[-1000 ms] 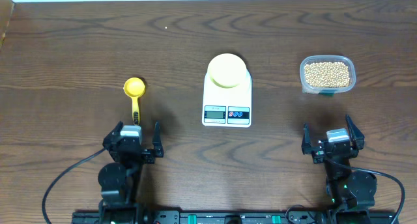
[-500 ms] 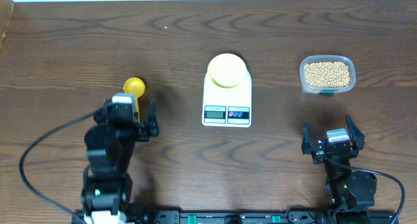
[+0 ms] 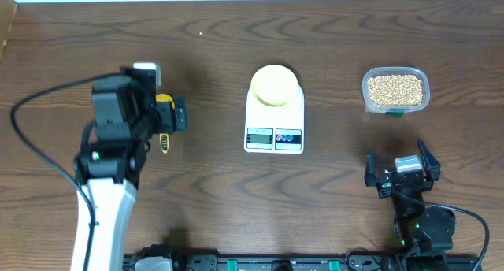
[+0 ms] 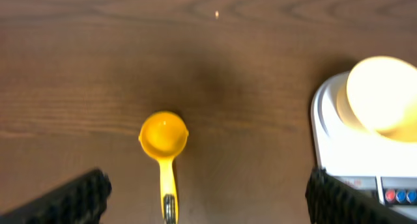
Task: Scoop item into bowl and weigh 50g on scale
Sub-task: 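Move the left gripper to the yellow scoop's bowl and grasp its rim, then lift the yellow scoop with the left gripper and raise it up, then swing the right gripper over toward the scoop above the scale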
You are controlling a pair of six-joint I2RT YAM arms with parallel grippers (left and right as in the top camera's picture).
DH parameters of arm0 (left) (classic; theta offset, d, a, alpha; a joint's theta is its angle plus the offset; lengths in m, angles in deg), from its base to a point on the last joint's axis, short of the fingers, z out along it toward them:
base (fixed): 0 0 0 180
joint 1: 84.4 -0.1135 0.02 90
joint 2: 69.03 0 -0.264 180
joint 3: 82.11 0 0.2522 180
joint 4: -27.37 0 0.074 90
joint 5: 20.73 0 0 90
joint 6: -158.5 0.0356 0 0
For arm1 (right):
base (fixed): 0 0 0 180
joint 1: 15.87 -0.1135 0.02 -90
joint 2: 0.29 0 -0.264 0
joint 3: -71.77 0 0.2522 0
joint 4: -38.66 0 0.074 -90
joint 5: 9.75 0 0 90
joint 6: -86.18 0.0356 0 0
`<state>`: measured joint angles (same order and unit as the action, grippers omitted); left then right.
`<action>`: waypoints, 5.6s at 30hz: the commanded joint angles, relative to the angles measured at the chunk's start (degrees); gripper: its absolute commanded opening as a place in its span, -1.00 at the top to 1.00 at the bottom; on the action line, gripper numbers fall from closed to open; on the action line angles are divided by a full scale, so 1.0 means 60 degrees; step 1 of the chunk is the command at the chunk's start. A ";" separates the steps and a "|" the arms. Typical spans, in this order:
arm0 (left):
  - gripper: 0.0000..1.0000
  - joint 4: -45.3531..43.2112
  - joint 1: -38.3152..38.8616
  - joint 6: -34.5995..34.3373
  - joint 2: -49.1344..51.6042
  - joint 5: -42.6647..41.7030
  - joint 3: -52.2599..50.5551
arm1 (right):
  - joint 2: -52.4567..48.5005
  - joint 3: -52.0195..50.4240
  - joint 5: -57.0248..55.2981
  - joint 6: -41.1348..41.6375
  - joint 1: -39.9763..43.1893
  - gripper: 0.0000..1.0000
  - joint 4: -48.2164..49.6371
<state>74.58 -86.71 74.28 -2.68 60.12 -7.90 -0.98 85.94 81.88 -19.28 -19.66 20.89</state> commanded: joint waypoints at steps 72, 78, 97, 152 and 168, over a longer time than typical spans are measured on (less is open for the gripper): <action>0.85 -0.0965 -0.2240 0.0896 0.8185 -0.1107 0.2524 | 0.0062 -0.0015 -0.0033 0.0069 -0.0062 -0.98 -0.0044; 0.85 -0.1100 -0.2335 -0.0288 0.7133 -0.1107 0.2532 | 0.0062 -0.0015 -0.0033 0.0069 -0.0062 -0.99 -0.0044; 0.85 -0.0889 -0.2226 -0.1483 0.4215 -0.1111 0.2528 | 0.0062 -0.0015 -0.0033 0.0069 -0.0062 -0.99 -0.0044; 0.85 -0.1843 -0.0878 -0.8266 0.4204 -0.3118 0.2528 | 0.0051 -0.0011 -0.0816 -0.0572 -0.0062 -0.99 -0.0004; 0.85 -0.4044 -0.0051 -0.9457 0.4211 -0.2790 0.2528 | -0.1392 0.0962 0.2907 0.2364 -0.0062 -0.98 0.3122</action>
<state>52.20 -88.15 20.30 22.74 42.44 6.37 -3.97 86.90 93.92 -10.67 -19.66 39.47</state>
